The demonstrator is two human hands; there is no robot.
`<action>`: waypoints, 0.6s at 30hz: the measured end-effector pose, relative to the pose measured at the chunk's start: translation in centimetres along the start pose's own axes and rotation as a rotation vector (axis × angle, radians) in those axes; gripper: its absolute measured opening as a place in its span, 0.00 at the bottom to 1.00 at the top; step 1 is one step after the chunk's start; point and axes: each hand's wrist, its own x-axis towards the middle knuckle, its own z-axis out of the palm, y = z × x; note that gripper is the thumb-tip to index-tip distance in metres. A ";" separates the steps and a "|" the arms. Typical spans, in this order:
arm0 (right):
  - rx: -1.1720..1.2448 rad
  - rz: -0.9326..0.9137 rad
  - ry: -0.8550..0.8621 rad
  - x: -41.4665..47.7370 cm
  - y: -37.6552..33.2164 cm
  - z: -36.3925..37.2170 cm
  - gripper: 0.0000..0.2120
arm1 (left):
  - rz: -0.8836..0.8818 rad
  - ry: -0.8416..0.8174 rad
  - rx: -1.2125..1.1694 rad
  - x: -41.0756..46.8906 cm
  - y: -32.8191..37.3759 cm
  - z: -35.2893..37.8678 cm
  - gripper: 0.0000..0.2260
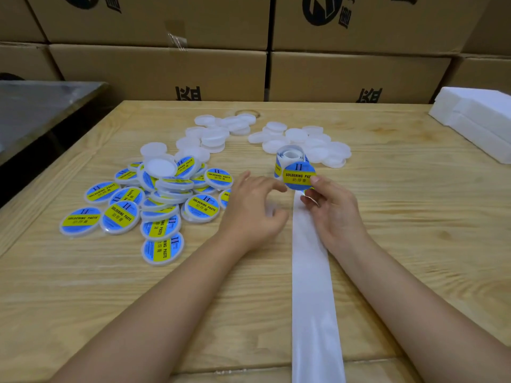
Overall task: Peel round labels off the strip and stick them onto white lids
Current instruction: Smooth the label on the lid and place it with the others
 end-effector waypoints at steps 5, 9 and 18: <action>0.053 0.002 0.011 0.6 -0.1 -0.6 0.06 | -0.008 -0.170 0.336 0.3 -1.3 -1.4 0.23; 0.033 -0.023 0.019 0.5 0.1 -0.4 0.07 | 0.219 -0.273 0.637 0.0 -1.1 -0.6 0.25; 0.106 0.010 -0.088 0.5 -0.2 -0.6 0.07 | -0.093 -0.082 -0.059 0.2 -2.0 -0.3 0.12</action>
